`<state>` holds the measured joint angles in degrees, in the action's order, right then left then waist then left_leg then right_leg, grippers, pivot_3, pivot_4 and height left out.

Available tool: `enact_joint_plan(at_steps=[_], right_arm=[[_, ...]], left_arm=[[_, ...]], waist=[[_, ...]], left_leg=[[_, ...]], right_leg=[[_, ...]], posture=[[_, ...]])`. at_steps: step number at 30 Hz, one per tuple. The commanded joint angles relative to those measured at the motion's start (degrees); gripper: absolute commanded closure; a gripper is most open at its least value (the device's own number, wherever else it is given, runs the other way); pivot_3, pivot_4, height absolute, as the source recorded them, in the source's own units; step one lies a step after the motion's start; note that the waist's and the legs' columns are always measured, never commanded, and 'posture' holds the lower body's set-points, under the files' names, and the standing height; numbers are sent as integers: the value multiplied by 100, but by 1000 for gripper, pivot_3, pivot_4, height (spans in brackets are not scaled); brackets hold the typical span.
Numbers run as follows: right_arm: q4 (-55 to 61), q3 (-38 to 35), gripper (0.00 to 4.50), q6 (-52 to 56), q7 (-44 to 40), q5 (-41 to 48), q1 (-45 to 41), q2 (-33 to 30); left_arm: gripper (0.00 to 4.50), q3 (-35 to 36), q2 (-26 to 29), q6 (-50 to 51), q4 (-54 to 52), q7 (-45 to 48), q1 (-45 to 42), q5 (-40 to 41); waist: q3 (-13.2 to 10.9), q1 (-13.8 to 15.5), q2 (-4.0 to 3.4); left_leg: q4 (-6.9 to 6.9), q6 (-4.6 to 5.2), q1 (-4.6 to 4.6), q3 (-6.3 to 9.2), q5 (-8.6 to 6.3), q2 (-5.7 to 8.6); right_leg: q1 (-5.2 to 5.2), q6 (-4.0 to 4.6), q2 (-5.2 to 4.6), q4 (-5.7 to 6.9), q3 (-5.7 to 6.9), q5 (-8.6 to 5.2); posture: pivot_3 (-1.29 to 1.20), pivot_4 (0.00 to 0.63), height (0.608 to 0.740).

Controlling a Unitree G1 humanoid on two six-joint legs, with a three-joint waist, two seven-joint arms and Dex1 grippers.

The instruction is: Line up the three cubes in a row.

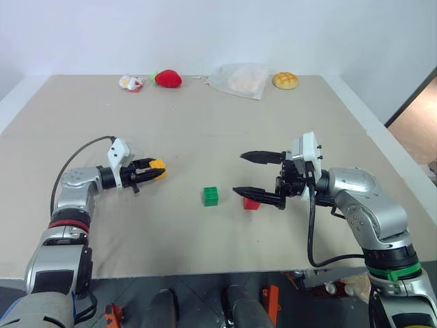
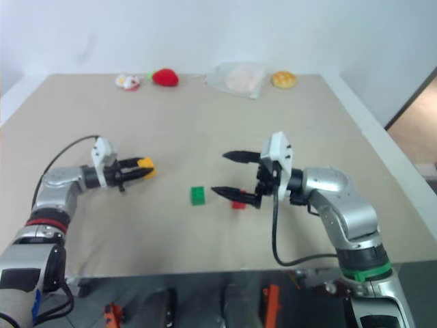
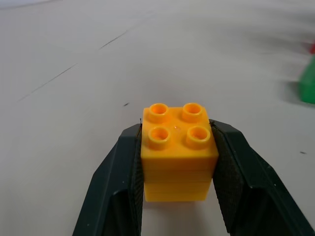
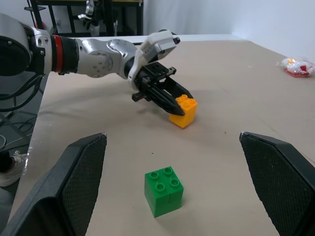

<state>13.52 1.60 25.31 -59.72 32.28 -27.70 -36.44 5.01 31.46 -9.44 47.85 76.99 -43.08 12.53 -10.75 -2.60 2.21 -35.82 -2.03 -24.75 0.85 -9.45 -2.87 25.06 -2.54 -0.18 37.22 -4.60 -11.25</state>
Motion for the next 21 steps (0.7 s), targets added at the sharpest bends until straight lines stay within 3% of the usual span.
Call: enact_joint_plan(at_steps=[1,4,8,21], right_arm=[[48,-147,0,-62,-46,23,-126,-59],[0,-181,0,-67,-86,23,-121,-103],[-51,-182,0,-83,-104,1,-108,-137],[62,-265,0,27,-52,80,-98,-216]], left_arm=[[3179,-47,229,585,-1261,505,333,434],[3179,-187,440,899,-2184,849,933,596],[3179,-372,487,678,-2296,927,1305,462],[3179,-370,-208,345,-1375,408,593,499]], waist=[[0,-4,0],[0,-22,0],[0,-17,-1],[0,9,0]], left_leg=[[1,0,0,0,0,0],[5,0,4,-1,0,-2],[6,1,12,-1,1,-6],[-12,5,1,-4,3,-4]], right_leg=[[0,0,0,0,0,0],[1,4,1,3,-3,-3],[-1,8,3,6,-1,-4],[-2,3,1,6,0,1]], posture=[[0,150,739],[0,150,739],[0,150,739],[0,150,739]])
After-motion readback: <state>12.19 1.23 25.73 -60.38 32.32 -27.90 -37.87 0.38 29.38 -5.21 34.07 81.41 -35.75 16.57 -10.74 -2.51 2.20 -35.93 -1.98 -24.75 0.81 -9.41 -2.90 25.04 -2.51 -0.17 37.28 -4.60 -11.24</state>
